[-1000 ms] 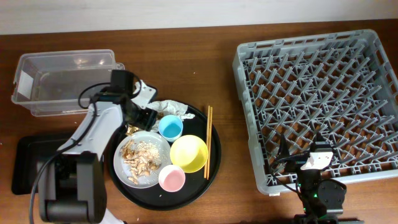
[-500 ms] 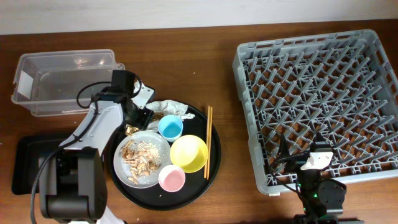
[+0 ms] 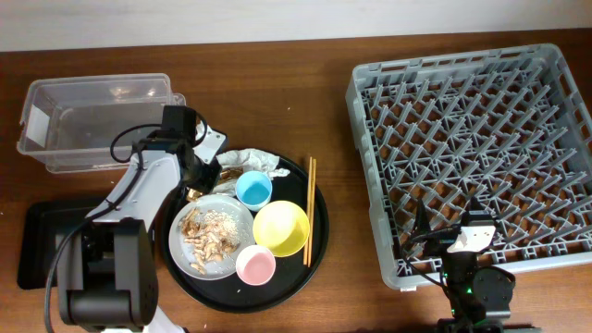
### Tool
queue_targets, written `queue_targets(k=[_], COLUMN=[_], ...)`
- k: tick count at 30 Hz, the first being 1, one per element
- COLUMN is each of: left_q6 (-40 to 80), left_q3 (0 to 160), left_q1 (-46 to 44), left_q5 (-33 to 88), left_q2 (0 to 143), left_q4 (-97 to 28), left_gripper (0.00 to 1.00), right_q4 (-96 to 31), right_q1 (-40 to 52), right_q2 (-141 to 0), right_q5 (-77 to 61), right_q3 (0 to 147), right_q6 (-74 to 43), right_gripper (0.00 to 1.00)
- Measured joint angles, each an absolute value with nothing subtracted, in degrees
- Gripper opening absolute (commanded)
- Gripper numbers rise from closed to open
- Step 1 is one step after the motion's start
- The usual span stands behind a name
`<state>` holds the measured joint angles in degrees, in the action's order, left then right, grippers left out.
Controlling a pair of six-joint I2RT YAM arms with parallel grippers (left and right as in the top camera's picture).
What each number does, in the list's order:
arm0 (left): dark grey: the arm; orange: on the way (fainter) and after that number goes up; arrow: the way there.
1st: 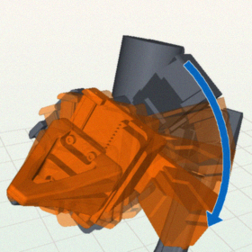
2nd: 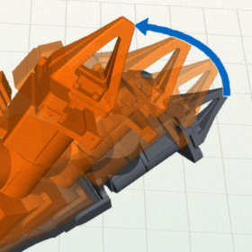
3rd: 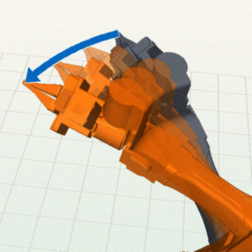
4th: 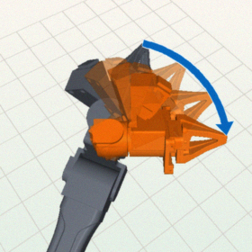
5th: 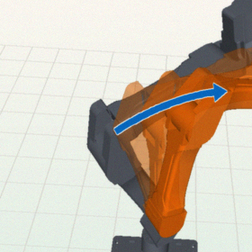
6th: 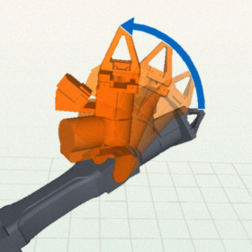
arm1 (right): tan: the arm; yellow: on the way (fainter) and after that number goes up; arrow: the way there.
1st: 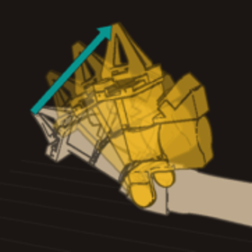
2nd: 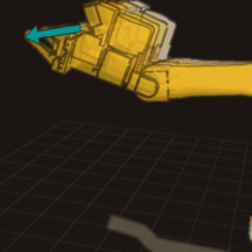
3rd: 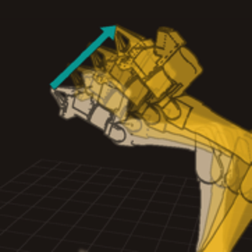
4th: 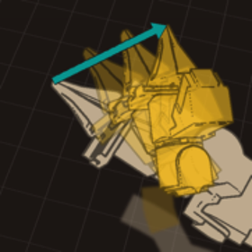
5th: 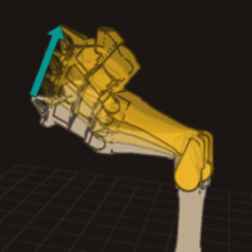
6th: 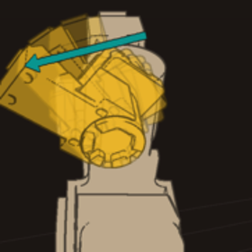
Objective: Sort waste into correct bins and load items into the dishwasher rack
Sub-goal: 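Lower the left gripper and grasp the gold snack wrapper, then carry the wrapper left and drop it into the clear bin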
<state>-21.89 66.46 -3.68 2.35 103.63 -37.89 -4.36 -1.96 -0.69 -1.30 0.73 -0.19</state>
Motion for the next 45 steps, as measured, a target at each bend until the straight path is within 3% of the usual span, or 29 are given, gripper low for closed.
queue_targets(k=[2, 16, 20, 22, 36, 45], left_q6=[-21.9, -22.1, -22.0, -22.1, -18.3, -14.2], left_q3=[66.2, 65.1, 64.9, 64.9, 72.9, 77.3], left_q1=[-3.7, -3.7, -3.7, -3.7, -3.7, -3.7], left_q5=[2.3, 2.3, 2.3, 2.3, 2.3, 2.3], left_q2=[103.6, 103.6, 103.6, 103.6, 103.4, 96.3], left_q4=[-37.9, -38.0, -37.8, -37.8, -47.7, -47.9], left_gripper=[0.31, 0.31, 0.18, 0.01, 0.00, 0.00], right_q4=[-4.4, -4.4, -4.4, -4.4, -4.4, -4.4], right_q1=[-2.0, -2.0, -2.0, -2.0, -2.0, -2.0], right_q2=[-0.7, -0.7, -0.7, -0.7, -0.7, -0.7], right_q5=[-1.3, -1.3, -1.3, -1.3, -1.3, -1.3], right_q3=[0.7, 0.7, 0.7, 0.7, 0.7, 0.7], right_q6=[-0.2, -0.2, -0.2, -0.2, -0.2, -0.2], right_gripper=[0.99, 0.99, 0.99, 0.99, 0.99, 0.99])
